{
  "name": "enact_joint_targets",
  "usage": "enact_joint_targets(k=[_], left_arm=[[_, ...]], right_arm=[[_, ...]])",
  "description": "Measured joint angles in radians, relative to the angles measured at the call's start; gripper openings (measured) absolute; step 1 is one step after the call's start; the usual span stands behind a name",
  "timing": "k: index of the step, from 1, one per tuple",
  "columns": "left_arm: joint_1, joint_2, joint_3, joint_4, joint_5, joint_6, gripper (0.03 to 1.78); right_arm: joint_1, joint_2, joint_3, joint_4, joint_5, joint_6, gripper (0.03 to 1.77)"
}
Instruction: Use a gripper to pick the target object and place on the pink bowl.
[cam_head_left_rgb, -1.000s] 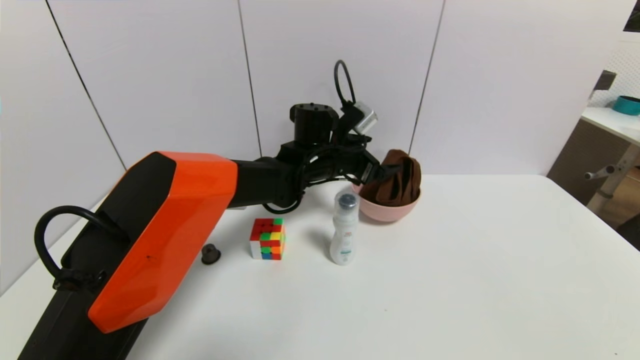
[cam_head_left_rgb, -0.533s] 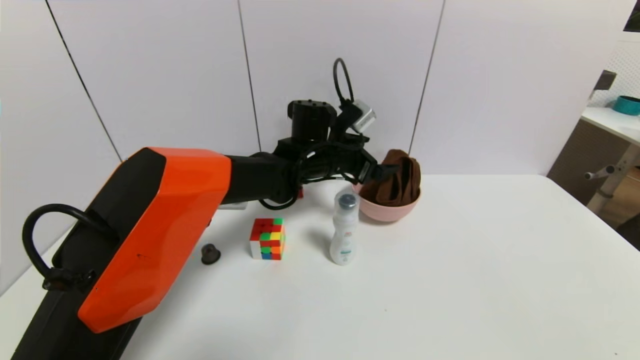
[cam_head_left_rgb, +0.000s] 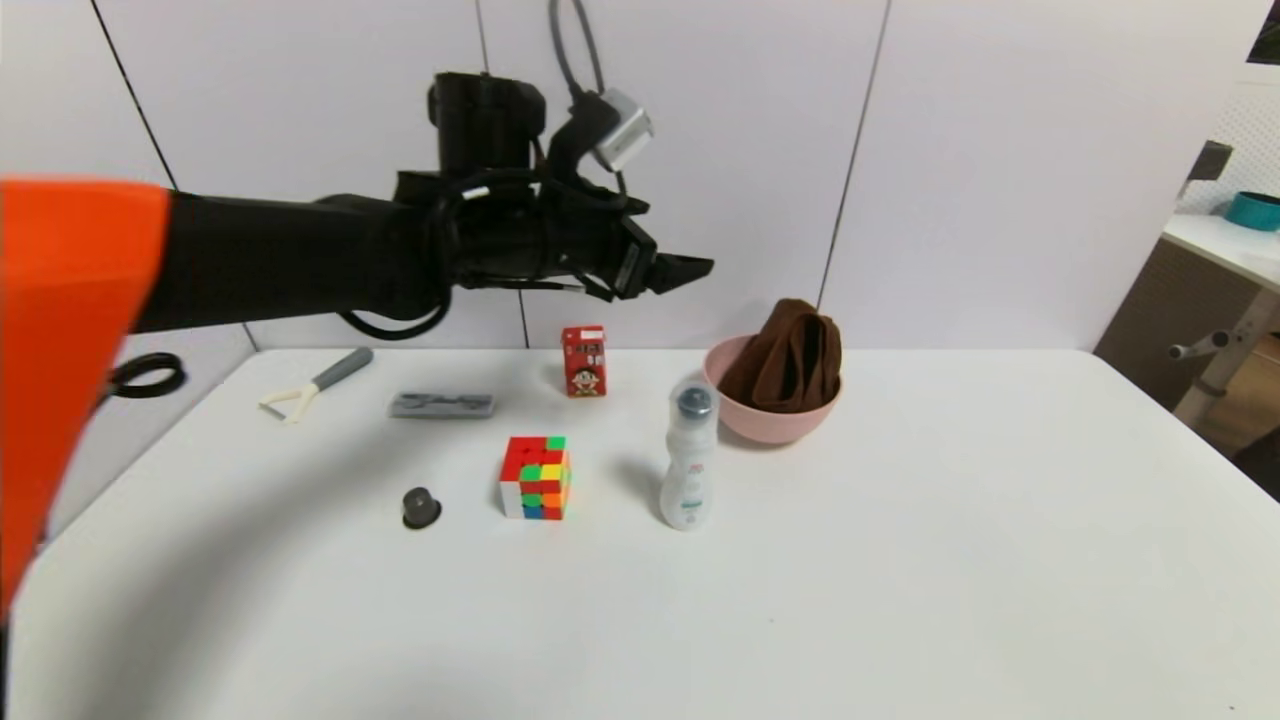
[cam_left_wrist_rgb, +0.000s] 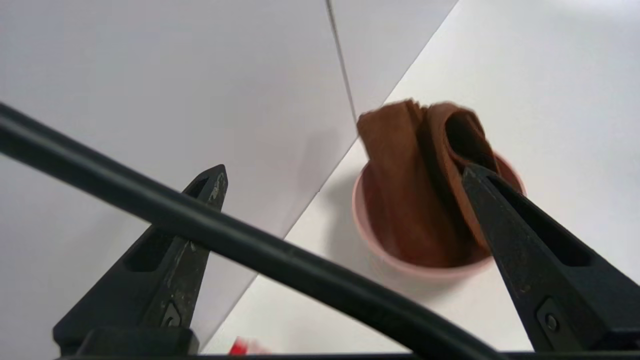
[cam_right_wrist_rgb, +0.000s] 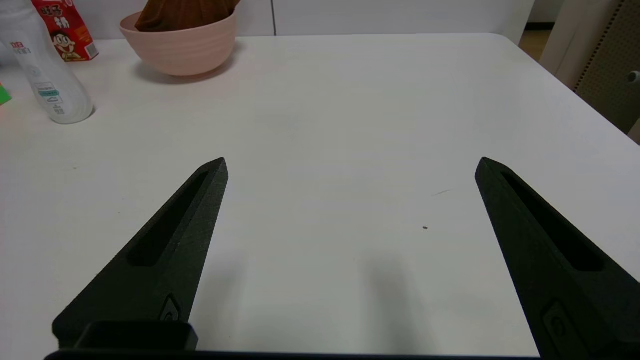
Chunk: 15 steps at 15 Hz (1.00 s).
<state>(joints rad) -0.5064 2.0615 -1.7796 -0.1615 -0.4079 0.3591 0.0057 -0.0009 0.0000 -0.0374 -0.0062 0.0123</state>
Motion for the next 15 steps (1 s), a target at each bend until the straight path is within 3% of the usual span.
enact_joint_targets(k=[8,12,15], left_arm=[[0.171,-0.661,0.692,0.065,0.043,-0.019,1.69],[0.256,-0.998,1.034,0.054,0.049,-0.095,1.69],[0.311,-1.216,1.251,-0.019,0.058,-0.187,1.69]], right_arm=[[0.0,0.0,0.0,0.0,0.0,0.0,1.71],[0.0,0.0,0.0,0.0,0.0,0.0,1.71],[0.0,0.0,0.0,0.0,0.001,0.0,1.71]])
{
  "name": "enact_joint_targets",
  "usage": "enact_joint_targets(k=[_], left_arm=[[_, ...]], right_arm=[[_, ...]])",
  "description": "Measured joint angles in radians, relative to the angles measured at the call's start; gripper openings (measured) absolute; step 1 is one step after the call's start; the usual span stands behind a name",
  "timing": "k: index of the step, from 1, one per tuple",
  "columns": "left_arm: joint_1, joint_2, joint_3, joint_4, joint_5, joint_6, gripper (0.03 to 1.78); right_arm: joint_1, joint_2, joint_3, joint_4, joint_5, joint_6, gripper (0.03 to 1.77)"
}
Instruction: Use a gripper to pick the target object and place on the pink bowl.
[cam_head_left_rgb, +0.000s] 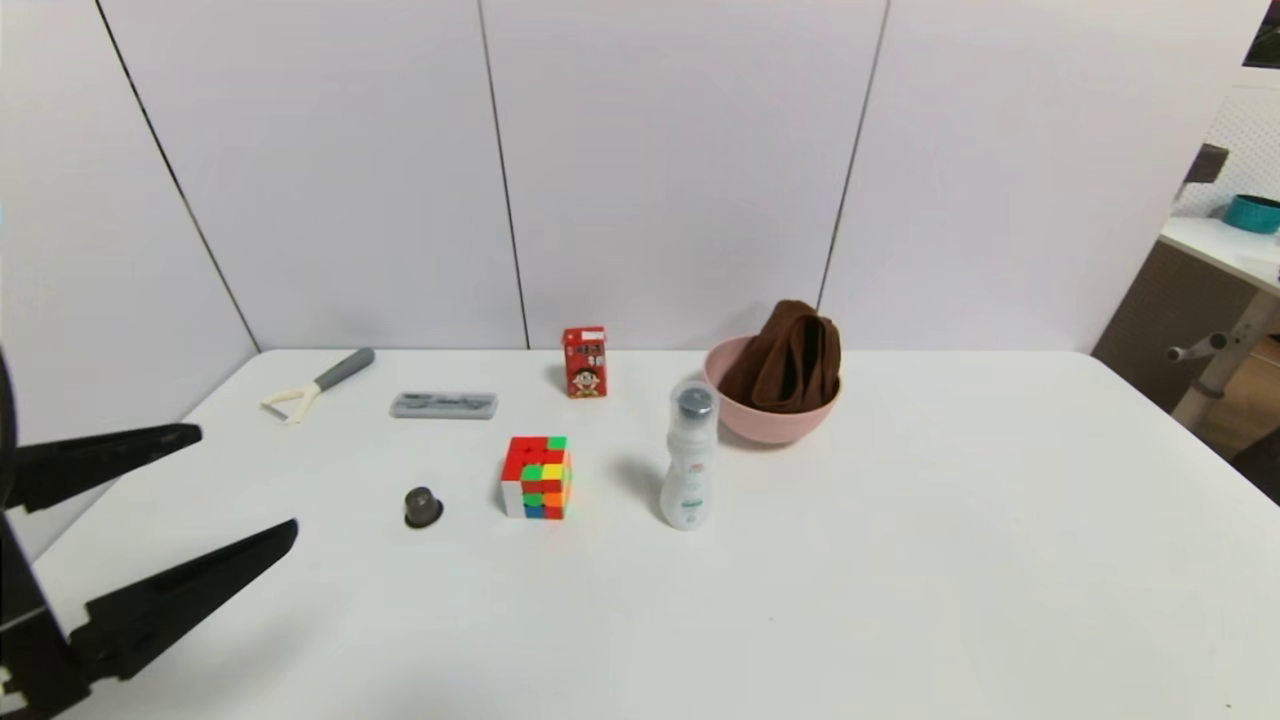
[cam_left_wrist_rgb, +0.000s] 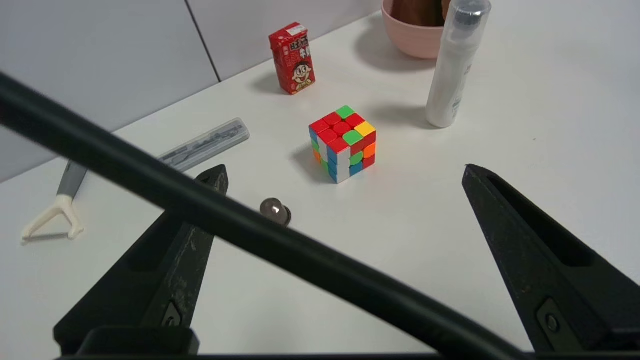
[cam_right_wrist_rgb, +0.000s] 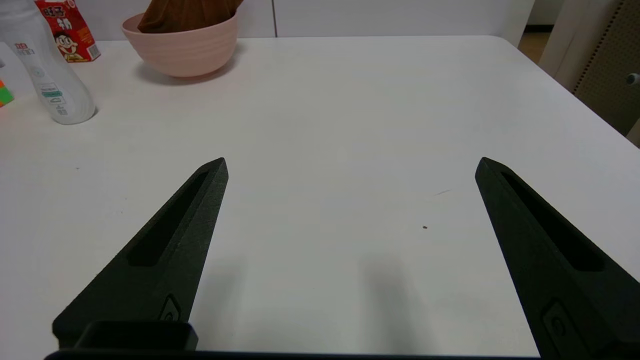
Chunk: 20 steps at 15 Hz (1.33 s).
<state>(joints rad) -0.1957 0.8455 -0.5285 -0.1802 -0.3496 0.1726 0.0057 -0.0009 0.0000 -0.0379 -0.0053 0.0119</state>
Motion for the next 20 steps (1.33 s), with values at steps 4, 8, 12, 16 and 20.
enact_joint_targets(k=[4,8,12,16,20], left_arm=[[0.086,-0.236,0.184,-0.038,0.052,-0.084,1.69],[0.158,-0.441,0.345,-0.039,0.059,-0.11,1.69],[0.184,-0.651,0.483,-0.023,0.13,-0.115,1.69],[0.188,-0.805,0.523,0.077,0.285,-0.142,1.69],[0.188,-0.843,0.528,0.18,0.32,-0.13,1.69]], right_arm=[[0.0,0.0,0.0,0.0,0.0,0.0,1.71],[0.0,0.0,0.0,0.0,0.0,0.0,1.71],[0.0,0.0,0.0,0.0,0.0,0.0,1.71],[0.0,0.0,0.0,0.0,-0.001,0.0,1.71],[0.0,0.0,0.0,0.0,-0.001,0.0,1.71]])
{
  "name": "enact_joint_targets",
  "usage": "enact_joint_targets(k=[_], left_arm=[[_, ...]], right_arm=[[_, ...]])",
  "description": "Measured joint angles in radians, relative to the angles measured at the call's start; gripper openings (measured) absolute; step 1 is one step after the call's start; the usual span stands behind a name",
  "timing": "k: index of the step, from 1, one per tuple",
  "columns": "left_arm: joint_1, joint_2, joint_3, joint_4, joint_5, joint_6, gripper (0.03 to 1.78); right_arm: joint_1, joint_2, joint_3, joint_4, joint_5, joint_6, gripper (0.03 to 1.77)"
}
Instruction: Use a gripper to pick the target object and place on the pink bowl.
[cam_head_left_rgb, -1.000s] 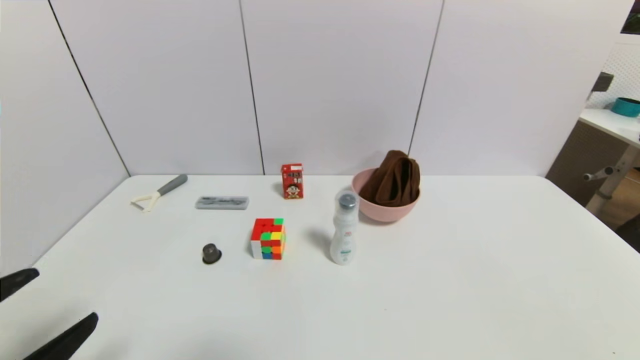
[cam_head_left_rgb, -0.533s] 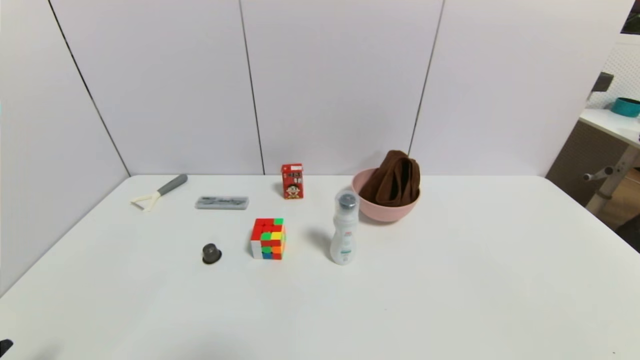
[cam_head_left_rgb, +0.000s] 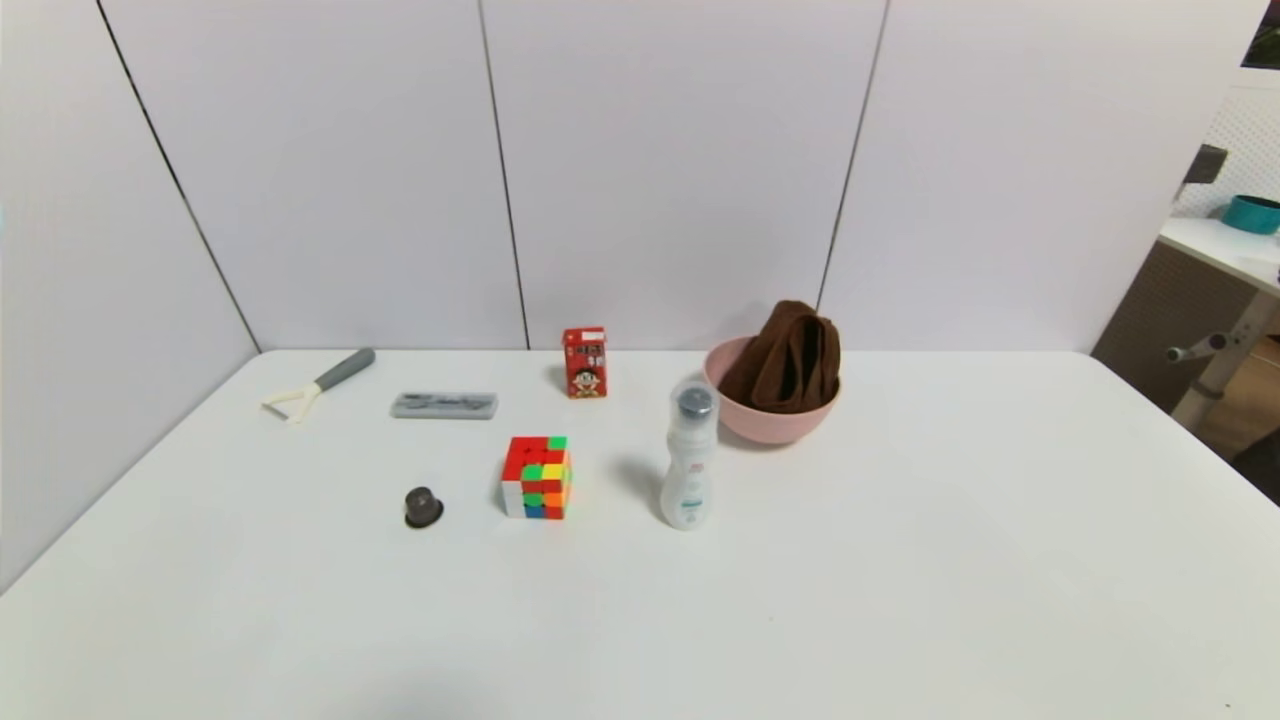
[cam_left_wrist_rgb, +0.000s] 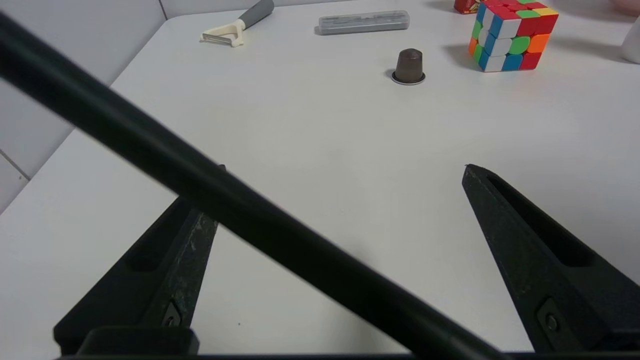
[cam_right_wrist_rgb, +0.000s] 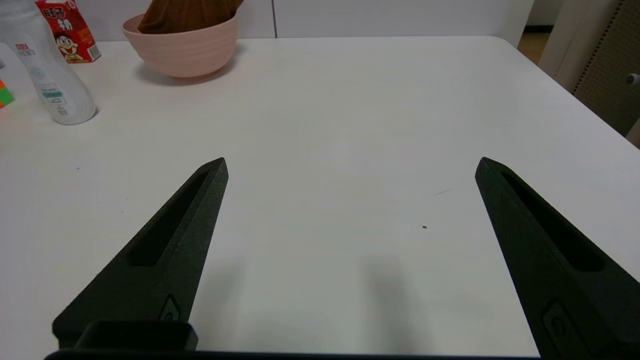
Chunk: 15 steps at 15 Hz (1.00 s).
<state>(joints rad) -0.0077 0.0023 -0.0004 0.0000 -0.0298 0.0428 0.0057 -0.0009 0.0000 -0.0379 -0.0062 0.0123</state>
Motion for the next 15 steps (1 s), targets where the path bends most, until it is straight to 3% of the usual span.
enact_joint_targets(k=[5,15], left_arm=[[0.0,-0.006,0.0,0.002,0.014,-0.05,1.69],[0.0,-0.006,0.0,0.002,0.014,-0.054,1.69]], right_arm=[[0.0,0.0,0.0,0.0,0.0,0.0,1.71],[0.0,0.0,0.0,0.009,-0.001,-0.003,1.71]])
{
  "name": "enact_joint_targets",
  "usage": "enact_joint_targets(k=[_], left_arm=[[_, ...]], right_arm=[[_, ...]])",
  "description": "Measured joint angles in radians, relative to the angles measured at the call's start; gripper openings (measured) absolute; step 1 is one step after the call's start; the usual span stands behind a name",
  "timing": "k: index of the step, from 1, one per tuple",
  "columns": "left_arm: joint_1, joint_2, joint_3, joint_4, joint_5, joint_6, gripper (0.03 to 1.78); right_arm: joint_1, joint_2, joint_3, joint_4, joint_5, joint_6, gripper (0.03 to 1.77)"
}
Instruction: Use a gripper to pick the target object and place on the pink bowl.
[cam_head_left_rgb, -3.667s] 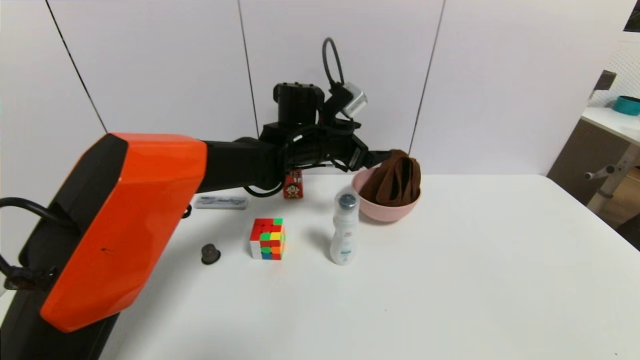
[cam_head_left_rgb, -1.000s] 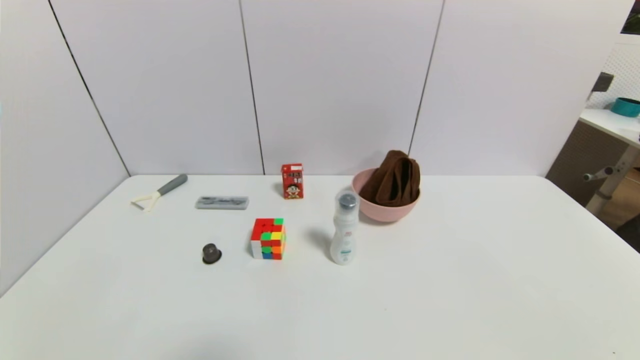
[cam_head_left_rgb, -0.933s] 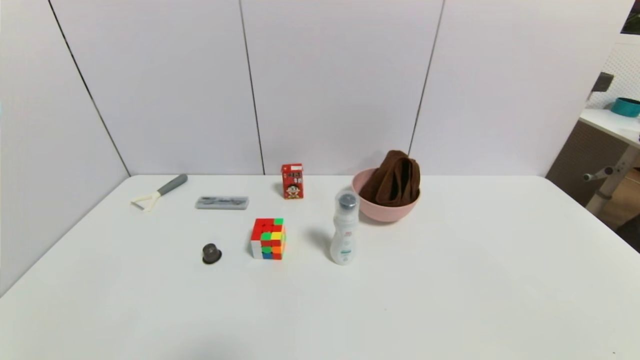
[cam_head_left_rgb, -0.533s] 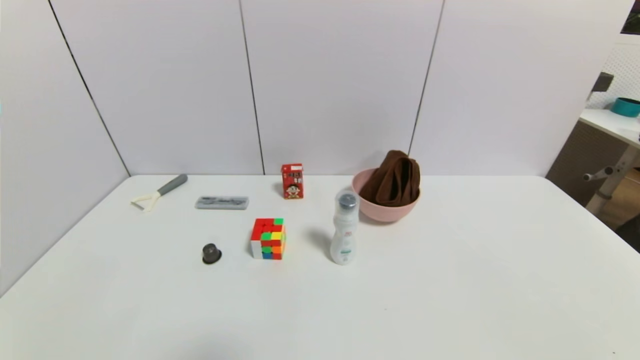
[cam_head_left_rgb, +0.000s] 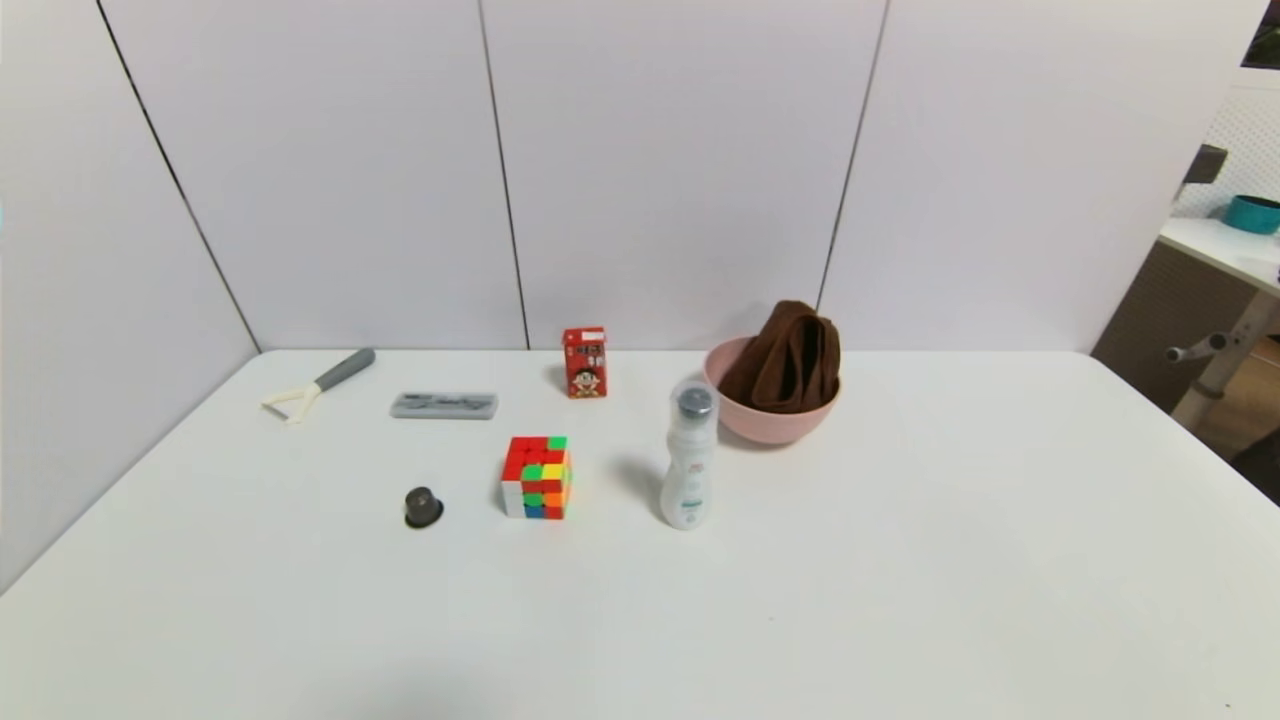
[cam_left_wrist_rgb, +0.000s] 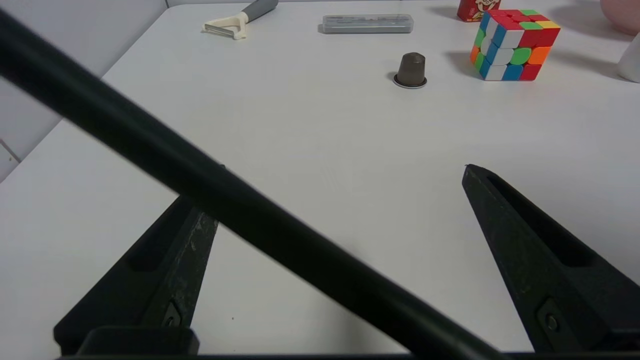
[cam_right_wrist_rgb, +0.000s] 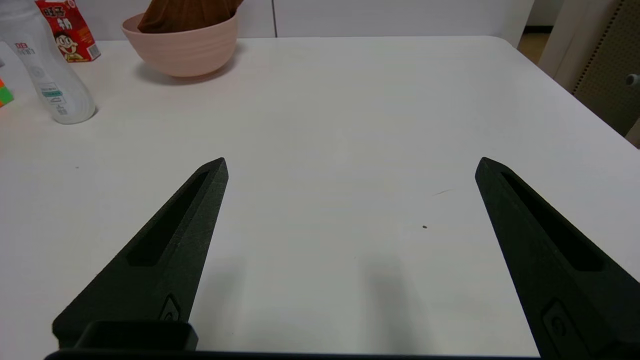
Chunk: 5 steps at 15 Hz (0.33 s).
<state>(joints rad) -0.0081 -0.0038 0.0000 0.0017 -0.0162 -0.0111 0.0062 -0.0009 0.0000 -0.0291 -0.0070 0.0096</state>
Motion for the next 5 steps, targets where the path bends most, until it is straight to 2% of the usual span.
enact_joint_targets(k=[5], left_arm=[[0.0,0.0,0.0,0.0,0.0,-0.001,1.69]], right_arm=[[0.0,0.0,0.0,-0.008,0.001,0.002,1.71]])
